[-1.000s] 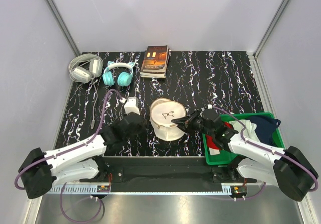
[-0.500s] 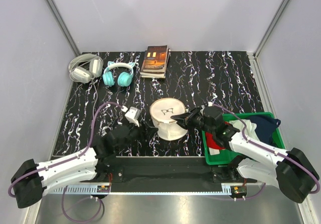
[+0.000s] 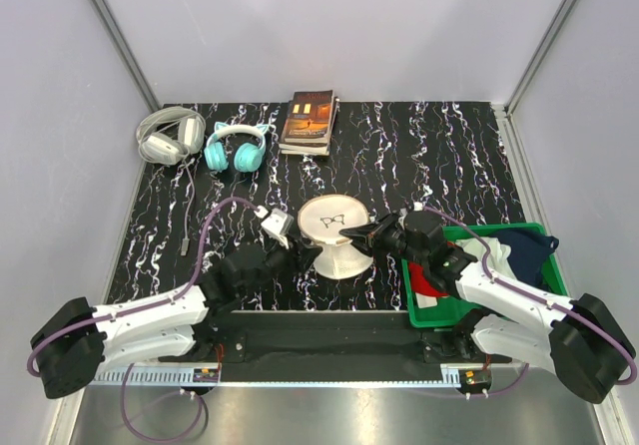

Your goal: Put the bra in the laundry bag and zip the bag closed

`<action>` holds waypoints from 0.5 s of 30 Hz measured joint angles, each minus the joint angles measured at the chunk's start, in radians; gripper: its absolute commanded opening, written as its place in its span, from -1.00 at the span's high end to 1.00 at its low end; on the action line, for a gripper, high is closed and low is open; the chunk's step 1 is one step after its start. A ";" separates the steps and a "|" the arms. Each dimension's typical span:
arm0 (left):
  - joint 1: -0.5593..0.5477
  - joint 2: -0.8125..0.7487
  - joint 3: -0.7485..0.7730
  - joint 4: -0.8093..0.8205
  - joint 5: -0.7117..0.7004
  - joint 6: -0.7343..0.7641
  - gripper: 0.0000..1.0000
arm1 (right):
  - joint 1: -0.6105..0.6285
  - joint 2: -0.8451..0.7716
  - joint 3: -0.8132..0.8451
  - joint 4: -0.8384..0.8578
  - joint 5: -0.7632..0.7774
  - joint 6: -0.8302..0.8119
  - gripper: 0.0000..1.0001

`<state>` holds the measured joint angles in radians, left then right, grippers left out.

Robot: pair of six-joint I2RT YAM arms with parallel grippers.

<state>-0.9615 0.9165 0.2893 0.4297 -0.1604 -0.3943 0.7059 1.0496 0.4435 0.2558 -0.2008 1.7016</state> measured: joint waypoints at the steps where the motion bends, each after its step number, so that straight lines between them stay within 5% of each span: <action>1: 0.000 0.002 0.003 0.005 -0.001 -0.002 0.30 | 0.000 0.000 0.001 0.000 0.000 0.000 1.00; 5: 0.000 0.009 0.019 0.020 -0.011 -0.013 0.66 | 0.000 0.000 0.002 0.001 0.000 0.005 1.00; 7: 0.000 0.021 0.030 0.024 -0.013 -0.023 1.00 | 0.000 0.000 0.002 0.000 0.000 0.006 1.00; 15: 0.016 0.059 0.135 -0.171 -0.170 -0.086 1.00 | -0.024 0.000 0.001 -0.001 -0.007 -0.010 1.00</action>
<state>-0.9459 0.9752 0.4244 0.2592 -0.3305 -0.4805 0.6819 1.0496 0.4446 0.2550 -0.2077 1.6920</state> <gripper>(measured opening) 0.027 0.106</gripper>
